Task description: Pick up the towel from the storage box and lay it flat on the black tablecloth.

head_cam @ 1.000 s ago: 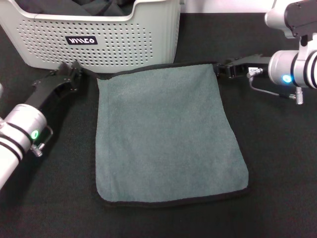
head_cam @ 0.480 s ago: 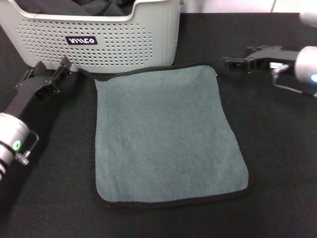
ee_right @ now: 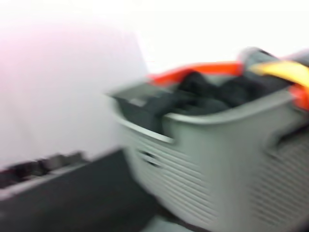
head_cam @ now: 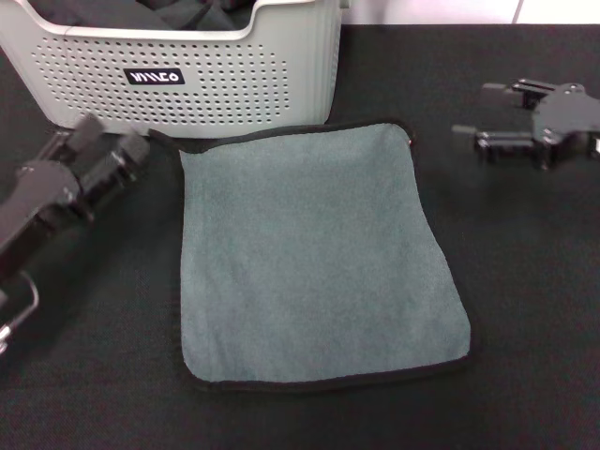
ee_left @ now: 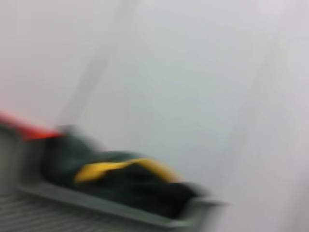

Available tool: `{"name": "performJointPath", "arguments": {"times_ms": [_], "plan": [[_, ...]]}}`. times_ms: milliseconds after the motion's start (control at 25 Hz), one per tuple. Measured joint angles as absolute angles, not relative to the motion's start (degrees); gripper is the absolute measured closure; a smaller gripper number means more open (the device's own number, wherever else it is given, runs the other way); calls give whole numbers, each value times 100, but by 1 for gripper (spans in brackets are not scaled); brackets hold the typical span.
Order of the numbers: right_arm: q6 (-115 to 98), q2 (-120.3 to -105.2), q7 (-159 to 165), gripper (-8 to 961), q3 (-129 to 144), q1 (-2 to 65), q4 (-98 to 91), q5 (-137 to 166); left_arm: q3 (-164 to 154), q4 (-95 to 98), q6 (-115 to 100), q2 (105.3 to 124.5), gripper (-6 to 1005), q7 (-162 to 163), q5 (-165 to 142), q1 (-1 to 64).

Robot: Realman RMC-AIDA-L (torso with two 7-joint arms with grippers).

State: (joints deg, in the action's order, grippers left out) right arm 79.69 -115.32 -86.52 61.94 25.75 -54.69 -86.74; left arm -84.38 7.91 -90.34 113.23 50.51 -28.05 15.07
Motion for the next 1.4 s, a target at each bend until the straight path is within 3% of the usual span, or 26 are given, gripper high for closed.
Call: {"name": "performJointPath", "arguments": {"times_ms": [280,440,480,600,1400], "plan": [[10207,-11490,-9334,65,5847,2593,-5533,-9188,-8437,1620,-10944,11111,137,5149,-4681,1646],[10290,-11326,-9367,66,6626,2403,-6017,-9660,-8405,2696,-11351,11104,138,5440,-5414,1677],[10302,-11163,-9500,66,7338,2153,-6581,-10044,-8400,2787,-11359,11105,139,5500,-5452,1726],[10320,-11107,-9599,66,7599,1932,-7009,-10184,-8397,2858,-11367,11103,140,5643,-5548,1951],[10298,-11238,-9948,68,7292,1671,-7280,-10208,-7934,2848,-11249,11166,178,5664,-5870,2428]]}}
